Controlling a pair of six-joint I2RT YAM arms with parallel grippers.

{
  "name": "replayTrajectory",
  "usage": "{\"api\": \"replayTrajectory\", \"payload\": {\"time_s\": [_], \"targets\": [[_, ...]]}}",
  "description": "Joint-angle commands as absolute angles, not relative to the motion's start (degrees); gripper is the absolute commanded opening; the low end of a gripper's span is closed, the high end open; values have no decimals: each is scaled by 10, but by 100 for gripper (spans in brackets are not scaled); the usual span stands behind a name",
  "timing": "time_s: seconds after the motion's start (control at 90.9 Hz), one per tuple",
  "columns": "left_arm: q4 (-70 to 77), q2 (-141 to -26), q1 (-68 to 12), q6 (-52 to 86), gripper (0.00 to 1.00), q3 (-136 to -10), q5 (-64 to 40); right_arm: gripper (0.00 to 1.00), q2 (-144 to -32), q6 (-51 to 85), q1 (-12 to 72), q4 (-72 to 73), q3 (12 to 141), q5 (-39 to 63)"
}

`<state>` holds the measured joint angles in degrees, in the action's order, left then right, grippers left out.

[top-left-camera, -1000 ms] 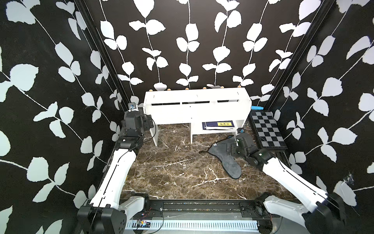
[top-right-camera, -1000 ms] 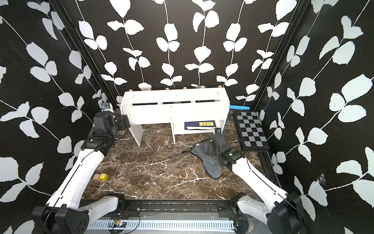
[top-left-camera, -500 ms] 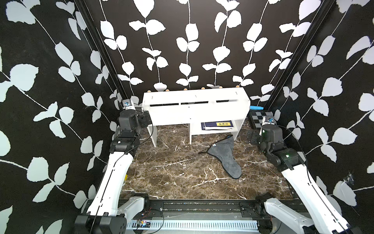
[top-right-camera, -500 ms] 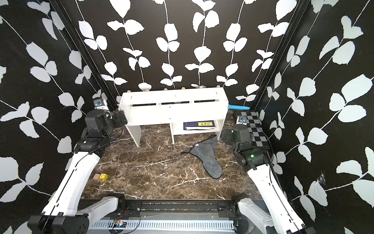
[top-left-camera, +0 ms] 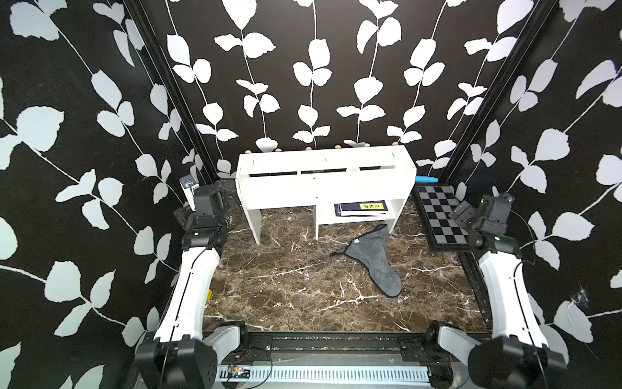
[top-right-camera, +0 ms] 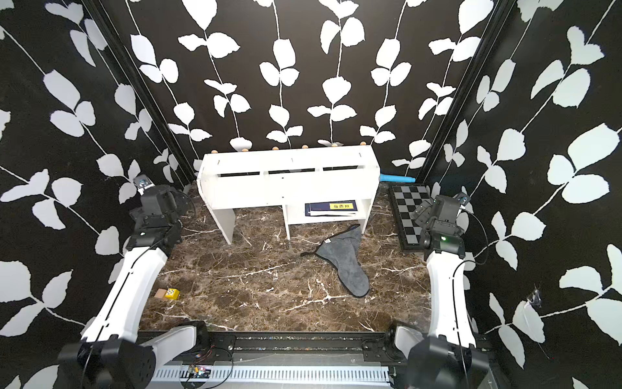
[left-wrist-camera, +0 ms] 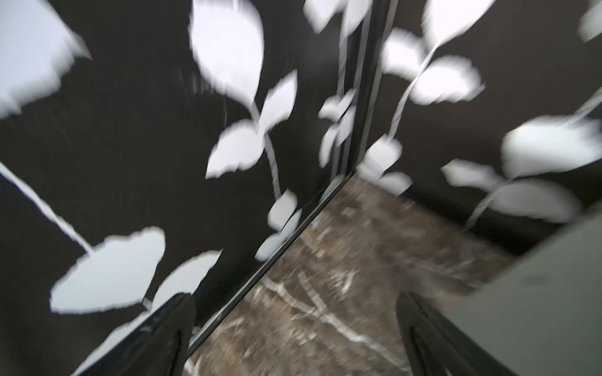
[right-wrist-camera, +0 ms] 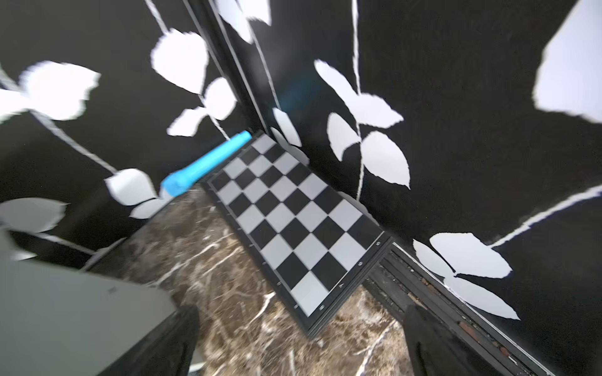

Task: Wipe the bookshelf clean with a cloth
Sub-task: Reset both arms

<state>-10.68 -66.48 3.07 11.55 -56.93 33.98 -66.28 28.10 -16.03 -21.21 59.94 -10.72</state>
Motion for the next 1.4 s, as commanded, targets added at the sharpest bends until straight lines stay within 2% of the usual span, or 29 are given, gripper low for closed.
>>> {"api": "replayTrajectory", "payload": {"time_s": [0.0, 0.132, 0.198, 0.253, 0.33, 0.396, 0.44, 0.506, 0.561, 0.616, 0.704, 0.792, 0.902, 0.935, 0.968, 1.034, 1.067, 1.089, 1.144, 1.199, 1.265, 1.32, 1.386], "targets": [[84, -690, 31, 53, 98, -475, 326, 100, -694, 275, -161, -91, 534, -131], [164, -760, 31, 31, 98, -412, 315, 100, -707, 217, -160, 41, 424, -249], [234, -795, 31, 25, 99, -368, 319, 100, -709, 194, -160, 132, 357, -263], [239, -794, 35, 40, 98, -355, 307, 100, -714, 182, -160, 219, 302, -249], [319, -787, 34, 1, 99, -323, 221, 100, -692, 160, -153, 267, 270, -207], [248, -779, 31, -25, 99, -335, 173, 100, -691, 146, -136, 288, 256, -188], [211, -772, 26, -25, 98, -343, 170, 100, -693, 139, -125, 259, 263, -178], [241, -779, 1, -45, 99, -312, 186, 100, -692, 112, -94, 237, 250, -200], [323, -795, -22, -72, 98, -284, 204, 100, -703, 95, -72, 333, 193, -202], [315, -813, -37, -85, 98, -290, 212, 99, -712, 85, -65, 429, 161, -191], [357, -823, -58, -101, 99, -279, 242, 100, -741, 71, -62, 390, 200, -189], [368, -793, -61, -23, 99, -254, 267, 100, -777, 41, -61, 333, 250, -114], [390, -752, -70, -24, 99, -224, 241, 99, -778, 25, -44, 321, 257, -71], [419, -762, -70, -25, 98, -215, 260, 99, -774, 41, -40, 376, 231, -48], [470, -783, -69, -25, 99, -202, 273, 99, -785, 38, -33, 491, 184, -28], [530, -827, -67, -30, 98, -186, 253, 99, -855, 29, -9, 583, 163, -72], [590, -856, -68, -49, 99, -175, 226, 99, -899, 25, -7, 636, 174, -64], [618, -867, -67, -59, 98, -174, 207, 99, -897, 19, -3, 622, 186, -60], [597, -898, -68, -74, 98, -189, 150, 99, -865, 21, -1, 474, 224, -67], [618, -904, -63, -72, 99, -196, 143, 99, -891, 20, -1, 567, 206, -68], [572, -890, -46, -44, 99, -196, 142, 100, -867, 24, 0, 499, 217, -81], [609, -903, -45, -52, 99, -195, 143, 100, -883, 22, 2, 544, 209, -84], [533, -887, -47, -45, 99, -220, 148, 99, -870, 21, 3, 512, 214, -85]]}}
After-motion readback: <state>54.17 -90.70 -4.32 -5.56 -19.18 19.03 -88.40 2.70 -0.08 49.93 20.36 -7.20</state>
